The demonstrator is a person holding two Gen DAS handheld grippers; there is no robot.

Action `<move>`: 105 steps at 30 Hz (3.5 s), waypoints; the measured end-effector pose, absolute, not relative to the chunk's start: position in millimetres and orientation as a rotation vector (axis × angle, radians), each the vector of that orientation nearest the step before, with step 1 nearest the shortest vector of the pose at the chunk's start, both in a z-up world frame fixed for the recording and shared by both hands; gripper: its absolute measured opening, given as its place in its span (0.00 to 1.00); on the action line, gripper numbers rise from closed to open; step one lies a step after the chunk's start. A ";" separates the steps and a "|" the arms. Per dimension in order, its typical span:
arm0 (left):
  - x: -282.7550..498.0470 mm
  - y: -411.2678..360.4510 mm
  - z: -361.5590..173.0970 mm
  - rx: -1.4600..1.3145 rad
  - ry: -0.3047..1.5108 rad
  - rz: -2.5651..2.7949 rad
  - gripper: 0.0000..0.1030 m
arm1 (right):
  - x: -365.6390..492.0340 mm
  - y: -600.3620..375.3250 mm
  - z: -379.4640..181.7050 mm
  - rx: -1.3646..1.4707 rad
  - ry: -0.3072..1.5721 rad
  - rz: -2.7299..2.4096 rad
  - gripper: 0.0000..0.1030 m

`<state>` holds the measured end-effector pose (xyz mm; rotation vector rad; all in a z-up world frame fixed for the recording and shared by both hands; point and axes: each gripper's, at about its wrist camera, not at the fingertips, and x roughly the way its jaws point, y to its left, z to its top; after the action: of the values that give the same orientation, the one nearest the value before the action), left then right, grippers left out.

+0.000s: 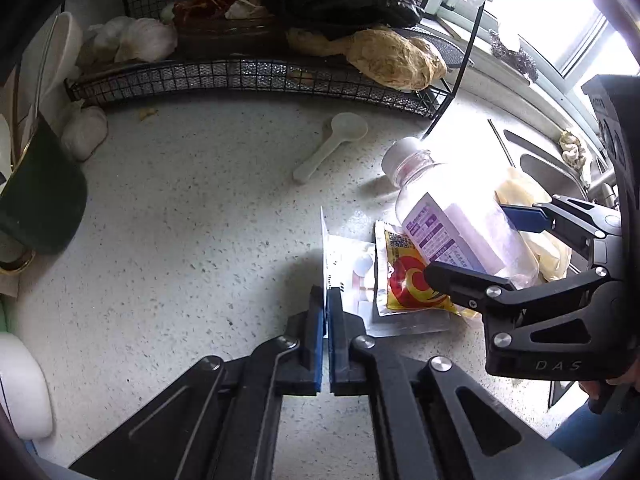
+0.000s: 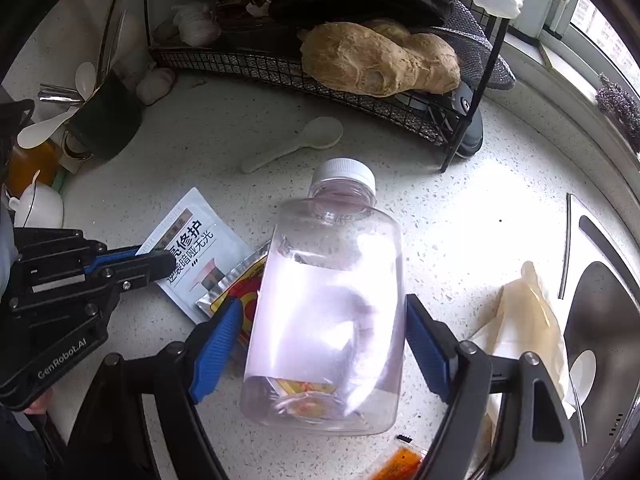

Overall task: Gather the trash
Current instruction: 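Grasp the white printed packet with the left tool while the right holds the bottle, then carry the bottle and white packet down into the cabinet above the red bucket, then open the left tool dropping the packet while the right drops the bottle into the bucket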

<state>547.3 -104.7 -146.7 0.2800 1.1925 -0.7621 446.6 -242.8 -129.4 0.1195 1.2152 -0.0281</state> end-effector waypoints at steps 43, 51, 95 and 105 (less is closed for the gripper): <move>288.8 -0.7 -72.1 0.000 1.123 -0.153 0.00 | 276.0 -168.6 -76.1 -0.163 1.060 0.548 0.65; 226.1 9.8 -77.2 -0.045 1.111 -0.119 0.00 | 225.3 -162.6 -79.2 -0.184 1.057 0.593 0.65; 49.2 13.7 -367.0 -0.153 1.280 -0.026 0.00 | 68.0 -134.7 -368.0 -0.236 1.263 0.603 0.65; 96.3 6.5 -445.4 -0.164 1.294 -0.071 0.00 | 110.9 -131.8 -442.3 -0.186 1.261 0.559 0.64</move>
<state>96.3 6.5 -445.4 -0.1640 1.2942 -0.0709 110.9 -131.8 -442.3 -0.1860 1.2613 0.5594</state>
